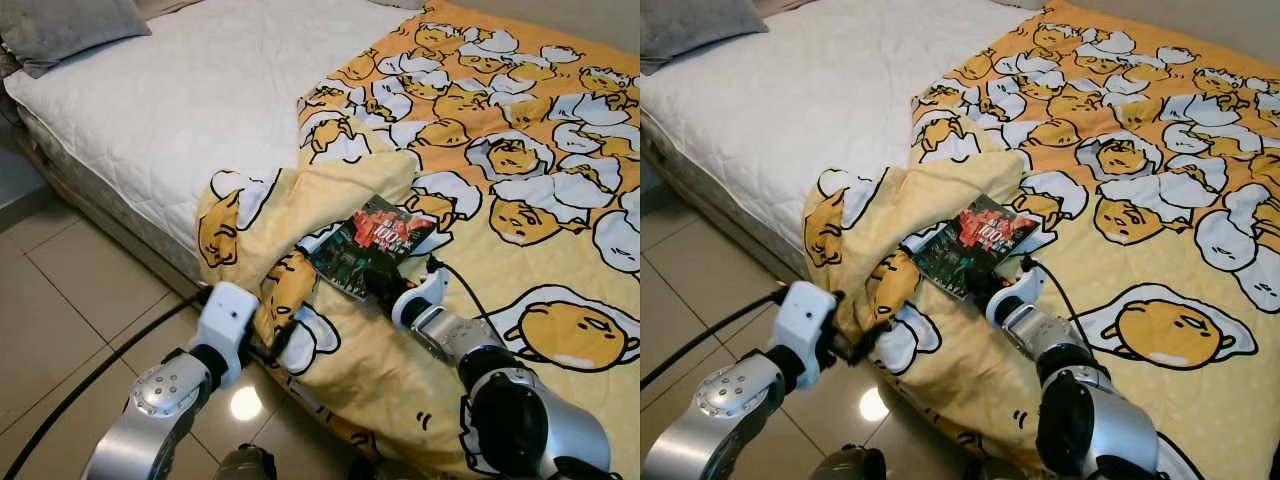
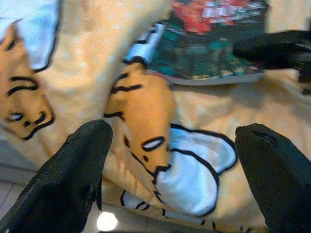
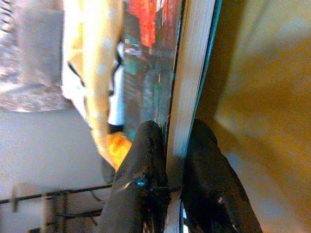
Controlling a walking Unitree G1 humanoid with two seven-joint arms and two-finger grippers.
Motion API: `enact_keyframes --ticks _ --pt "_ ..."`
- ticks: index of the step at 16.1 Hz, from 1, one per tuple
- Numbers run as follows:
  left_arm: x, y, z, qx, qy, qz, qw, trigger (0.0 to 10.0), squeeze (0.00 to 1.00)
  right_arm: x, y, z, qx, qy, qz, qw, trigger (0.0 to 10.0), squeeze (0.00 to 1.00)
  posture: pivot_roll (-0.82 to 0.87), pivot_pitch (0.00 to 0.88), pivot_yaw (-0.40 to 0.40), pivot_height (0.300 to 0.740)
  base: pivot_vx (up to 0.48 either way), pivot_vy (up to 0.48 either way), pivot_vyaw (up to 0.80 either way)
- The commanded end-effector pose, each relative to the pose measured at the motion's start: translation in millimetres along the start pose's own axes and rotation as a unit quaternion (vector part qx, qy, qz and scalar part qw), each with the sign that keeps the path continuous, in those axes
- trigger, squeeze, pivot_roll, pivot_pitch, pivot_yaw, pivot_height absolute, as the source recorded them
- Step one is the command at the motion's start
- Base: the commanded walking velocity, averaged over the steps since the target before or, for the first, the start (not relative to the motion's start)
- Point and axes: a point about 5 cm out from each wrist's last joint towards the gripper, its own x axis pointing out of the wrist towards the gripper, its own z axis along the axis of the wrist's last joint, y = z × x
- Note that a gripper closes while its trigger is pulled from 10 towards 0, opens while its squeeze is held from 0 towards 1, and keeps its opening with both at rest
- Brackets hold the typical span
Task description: Clean up the room
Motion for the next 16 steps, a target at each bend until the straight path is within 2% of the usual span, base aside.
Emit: enact_keyframes --ticks 1,5,6,8,9,10,11,12,14,15,16 --pt "-0.1 4.7 0.7 -0.009 -0.013 0.032 0.999 10.0 0.00 -1.8 10.1 18.1 0.004 -0.032 0.039 0.999 0.0 0.00 0.09 0.060 -0.030 0.740 0.000 0.000 0.00" --pt "3.1 16.0 5.7 0.015 -0.042 0.078 0.996 10.0 0.00 -8.6 14.9 30.9 0.005 -0.046 0.098 0.994 0.0 0.00 0.09 0.057 -0.025 0.740 0.000 0.000 0.00" --pt "3.5 18.2 5.6 0.006 -0.037 0.075 0.997 10.0 0.00 -11.5 18.0 36.9 0.005 -0.053 0.123 0.991 0.0 0.00 0.09 0.054 -0.023 0.740 0.000 0.000 0.00" --pt "2.5 13.6 7.0 -0.014 -0.037 0.022 0.999 10.0 0.00 -18.8 26.2 49.4 0.001 -0.062 0.178 0.982 0.0 0.00 0.09 0.044 -0.023 0.740 0.000 0.000 0.00" --pt "1.1 12.1 7.6 -0.038 -0.035 -0.001 0.999 10.0 0.00 -24.9 31.1 56.0 -0.011 -0.057 0.209 0.976 0.0 0.00 0.09 0.036 -0.023 0.740 0.000 0.000 0.00" --pt "0.5 11.0 8.0 -0.089 -0.032 -0.020 0.995 10.0 0.00 -34.5 36.3 61.5 -0.030 -0.047 0.244 0.968 0.0 0.00 0.08 0.013 -0.014 0.740 0.000 0.000 0.00" --pt "1.5 7.6 11.3 -0.166 -0.042 -0.055 0.984 10.0 0.00 -44.8 39.6 63.5 -0.050 -0.033 0.272 0.960 0.0 0.00 0.07 0.002 -0.005 0.740 0.000 0.000 0.00" --pt "3.9 11.9 18.2 -0.191 -0.062 -0.058 0.978 10.0 0.00 -54.0 40.9 62.3 -0.078 -0.012 0.292 0.953 0.0 0.00 0.06 0.000 0.008 0.740 0.000 0.000 0.00" --pt "6.3 22.0 31.5 -0.201 -0.102 -0.060 0.972 10.0 0.00 -61.4 41.5 56.7 -0.121 0.027 0.302 0.945 0.0 0.00 0.05 0.000 0.031 0.740 0.000 0.000 0.00" --pt "6.5 31.9 44.5 -0.231 -0.139 -0.067 0.961 10.0 0.00 -66.6 41.8 50.7 -0.161 0.066 0.310 0.935 0.0 0.00 0.05 0.000 0.047 0.740 0.000 0.000 0.00" --pt "6.0 38.8 53.0 -0.261 -0.161 -0.084 0.948 10.0 0.00 -72.2 44.6 46.3 -0.182 0.093 0.324 0.924 0.0 0.00 0.05 0.000 0.055 0.740 0.000 0.000 0.00"
